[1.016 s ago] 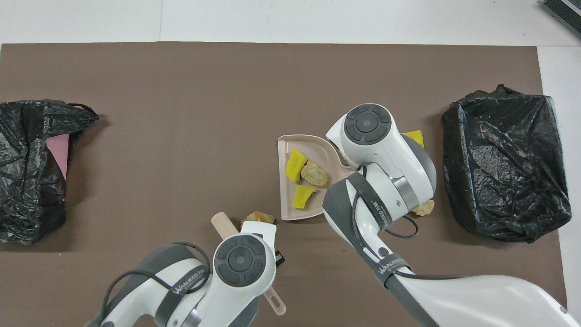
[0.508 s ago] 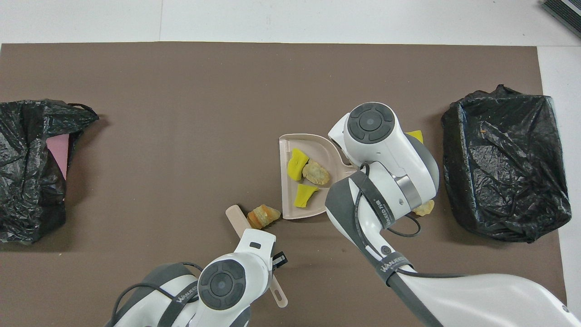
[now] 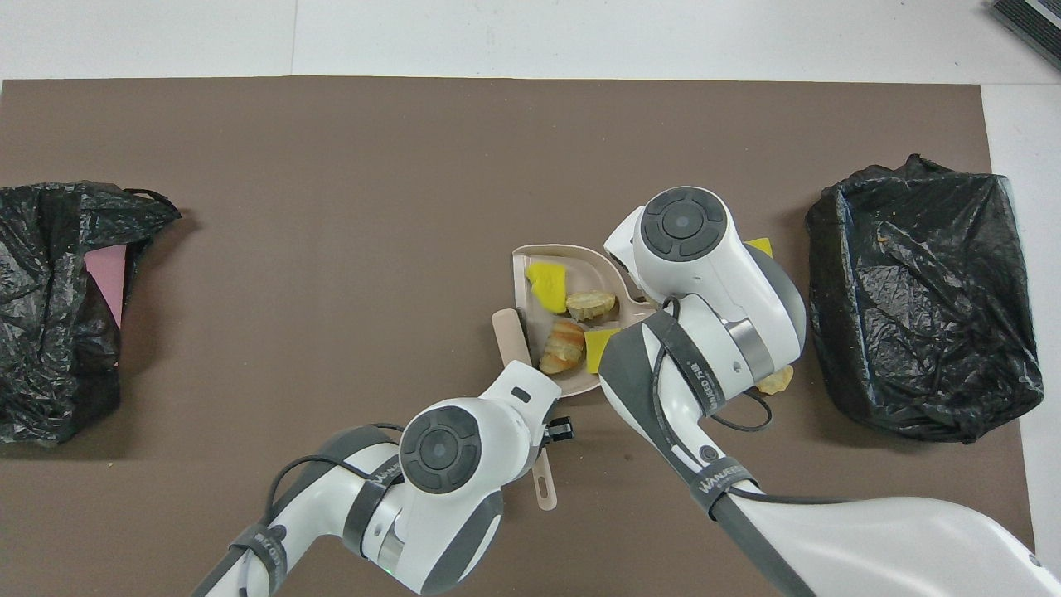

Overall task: Sweep and dump trash in bin
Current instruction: 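Sweep the remaining chunks into the dustpan with the left gripper's brush, then carry the loaded dustpan with the right gripper toward the nearby black bag, then tip the dustpan into the bag with the right gripper while the left gripper withdraws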

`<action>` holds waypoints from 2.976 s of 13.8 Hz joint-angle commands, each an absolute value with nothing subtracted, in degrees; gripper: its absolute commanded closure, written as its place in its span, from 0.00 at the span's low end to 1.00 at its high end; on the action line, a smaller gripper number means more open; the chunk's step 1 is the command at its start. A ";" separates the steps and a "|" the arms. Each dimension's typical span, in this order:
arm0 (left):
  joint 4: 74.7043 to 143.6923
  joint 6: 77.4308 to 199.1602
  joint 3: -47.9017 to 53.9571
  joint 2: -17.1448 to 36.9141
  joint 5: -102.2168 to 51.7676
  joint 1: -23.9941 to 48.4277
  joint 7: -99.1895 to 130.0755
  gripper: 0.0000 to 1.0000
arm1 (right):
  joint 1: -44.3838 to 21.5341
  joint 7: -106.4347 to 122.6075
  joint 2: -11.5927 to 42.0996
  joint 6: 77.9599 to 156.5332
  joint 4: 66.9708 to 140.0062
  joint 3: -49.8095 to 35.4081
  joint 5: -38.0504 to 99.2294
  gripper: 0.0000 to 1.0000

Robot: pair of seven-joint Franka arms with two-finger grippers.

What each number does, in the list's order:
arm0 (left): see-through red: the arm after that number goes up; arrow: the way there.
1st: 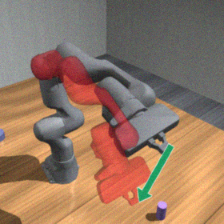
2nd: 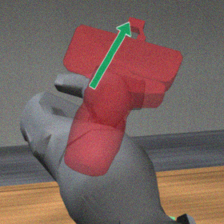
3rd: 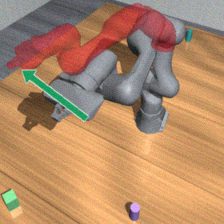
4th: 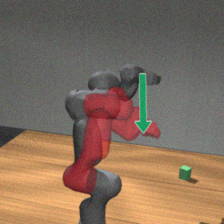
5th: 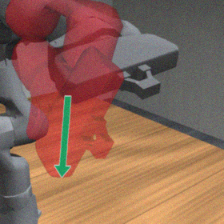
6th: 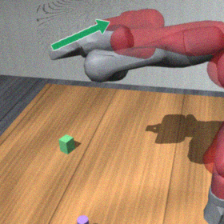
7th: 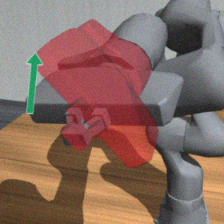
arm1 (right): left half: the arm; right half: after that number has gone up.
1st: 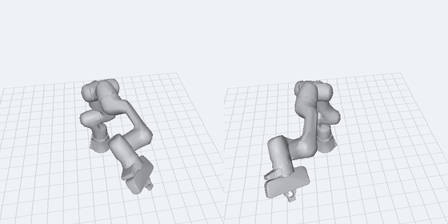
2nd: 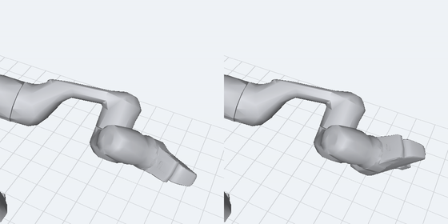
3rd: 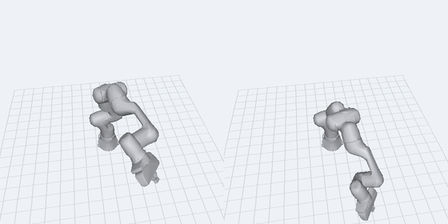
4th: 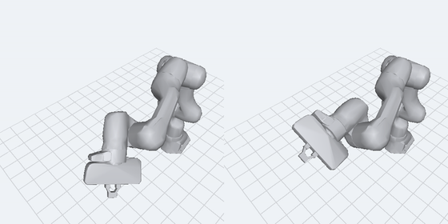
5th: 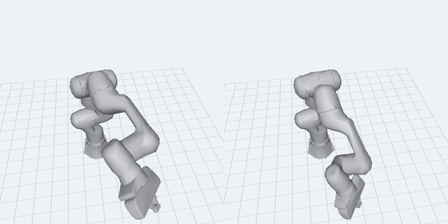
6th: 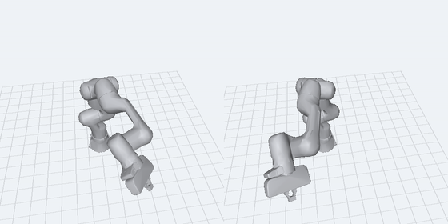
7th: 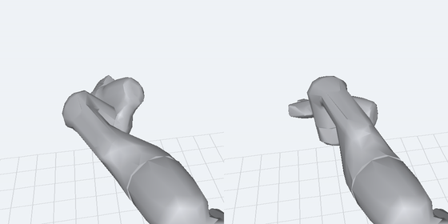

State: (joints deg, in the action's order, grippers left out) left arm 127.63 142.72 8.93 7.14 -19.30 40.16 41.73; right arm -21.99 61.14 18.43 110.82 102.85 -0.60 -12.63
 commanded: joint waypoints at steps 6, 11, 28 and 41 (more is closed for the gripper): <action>125.42 134.06 8.96 4.94 -19.42 32.97 40.25 1.00 | -21.09 62.75 16.88 112.15 105.29 -1.14 -13.54 1.00; 131.64 127.79 9.05 -2.09 -11.61 35.66 46.56 1.00 | -21.18 62.23 17.05 112.06 104.51 -1.14 -13.54 1.00; 141.34 133.42 9.49 -9.85 -7.14 40.09 54.05 0.00 | 8.50 88.92 1.05 109.16 103.80 -1.14 -8.52 1.00; 115.16 114.28 8.97 -3.34 -4.92 8.81 13.22 0.00 | 17.59 102.22 2.98 118.12 103.45 -0.88 -34.59 1.00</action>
State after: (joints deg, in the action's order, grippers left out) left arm 120.06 119.40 8.55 -4.91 -5.78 11.98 18.11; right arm 17.74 101.70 2.57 116.76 103.12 -0.24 -29.50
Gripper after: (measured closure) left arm 0.000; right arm 0.678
